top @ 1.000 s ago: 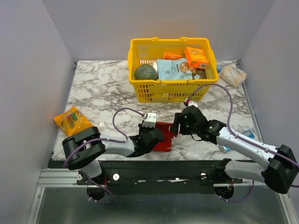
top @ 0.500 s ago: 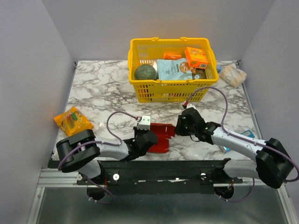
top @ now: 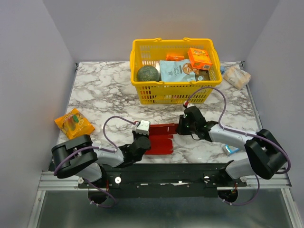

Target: Fold the paper box

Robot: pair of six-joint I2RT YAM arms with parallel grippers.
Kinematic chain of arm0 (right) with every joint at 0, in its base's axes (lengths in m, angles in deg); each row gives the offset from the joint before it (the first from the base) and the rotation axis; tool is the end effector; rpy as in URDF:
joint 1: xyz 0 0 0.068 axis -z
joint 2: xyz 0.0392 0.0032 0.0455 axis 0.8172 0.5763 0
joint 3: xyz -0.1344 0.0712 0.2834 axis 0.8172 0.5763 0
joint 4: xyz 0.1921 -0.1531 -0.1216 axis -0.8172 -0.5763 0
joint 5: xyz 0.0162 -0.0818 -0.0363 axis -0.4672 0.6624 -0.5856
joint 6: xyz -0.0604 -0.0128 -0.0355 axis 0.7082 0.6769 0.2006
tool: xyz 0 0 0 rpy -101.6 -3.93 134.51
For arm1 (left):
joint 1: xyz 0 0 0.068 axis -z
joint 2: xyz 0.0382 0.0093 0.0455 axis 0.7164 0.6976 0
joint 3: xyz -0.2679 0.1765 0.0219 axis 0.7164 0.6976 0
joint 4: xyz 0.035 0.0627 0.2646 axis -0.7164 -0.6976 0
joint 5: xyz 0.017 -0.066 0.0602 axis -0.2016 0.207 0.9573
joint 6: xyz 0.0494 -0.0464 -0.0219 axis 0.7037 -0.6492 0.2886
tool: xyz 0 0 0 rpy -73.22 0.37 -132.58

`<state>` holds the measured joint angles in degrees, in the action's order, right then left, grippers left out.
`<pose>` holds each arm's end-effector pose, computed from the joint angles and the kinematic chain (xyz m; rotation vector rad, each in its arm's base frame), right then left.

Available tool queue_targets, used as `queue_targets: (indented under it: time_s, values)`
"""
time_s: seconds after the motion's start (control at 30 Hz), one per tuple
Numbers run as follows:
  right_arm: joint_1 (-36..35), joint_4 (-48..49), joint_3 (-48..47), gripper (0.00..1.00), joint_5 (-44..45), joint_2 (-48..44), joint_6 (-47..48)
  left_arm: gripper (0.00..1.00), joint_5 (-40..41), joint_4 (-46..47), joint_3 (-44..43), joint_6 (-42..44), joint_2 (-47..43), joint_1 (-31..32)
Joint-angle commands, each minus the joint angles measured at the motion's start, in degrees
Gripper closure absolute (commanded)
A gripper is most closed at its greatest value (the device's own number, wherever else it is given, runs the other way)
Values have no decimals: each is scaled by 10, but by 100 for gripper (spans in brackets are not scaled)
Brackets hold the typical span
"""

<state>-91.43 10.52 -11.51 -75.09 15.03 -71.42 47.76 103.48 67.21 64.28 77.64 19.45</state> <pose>0.2255 0.1668 0.1893 -0.1225 2.4599 0.5253 0.1437 -0.2029 0.1735 0.1112 1.8389 -0.2060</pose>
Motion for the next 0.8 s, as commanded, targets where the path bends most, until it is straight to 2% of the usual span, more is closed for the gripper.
queue_targets:
  time_s: [0.0, 0.1, 0.2, 0.33, 0.43, 0.57, 0.77]
  values:
    - [6, 60, -25, 75, -26, 31, 20, 100, -76, 91, 27, 51, -7, 3]
    - [15, 77, -29, 74, -30, 46, 28, 100, -99, 117, 36, 63, -9, 3]
    - [31, 106, -26, 74, -49, 54, 40, 100, -93, 100, 30, 58, -9, 3]
    - [40, 123, -37, 73, -77, 61, 58, 100, -46, -3, -10, 23, 6, 3]
    - [41, 100, -40, 73, -81, 52, 53, 100, -10, -68, -40, -13, 17, 2]
    - [41, 15, -33, 69, -66, 19, 25, 100, 16, -134, -72, -56, 29, -5]
    - [41, -108, -2, 55, -23, -83, -39, 100, 45, -191, -89, -91, 44, -7]
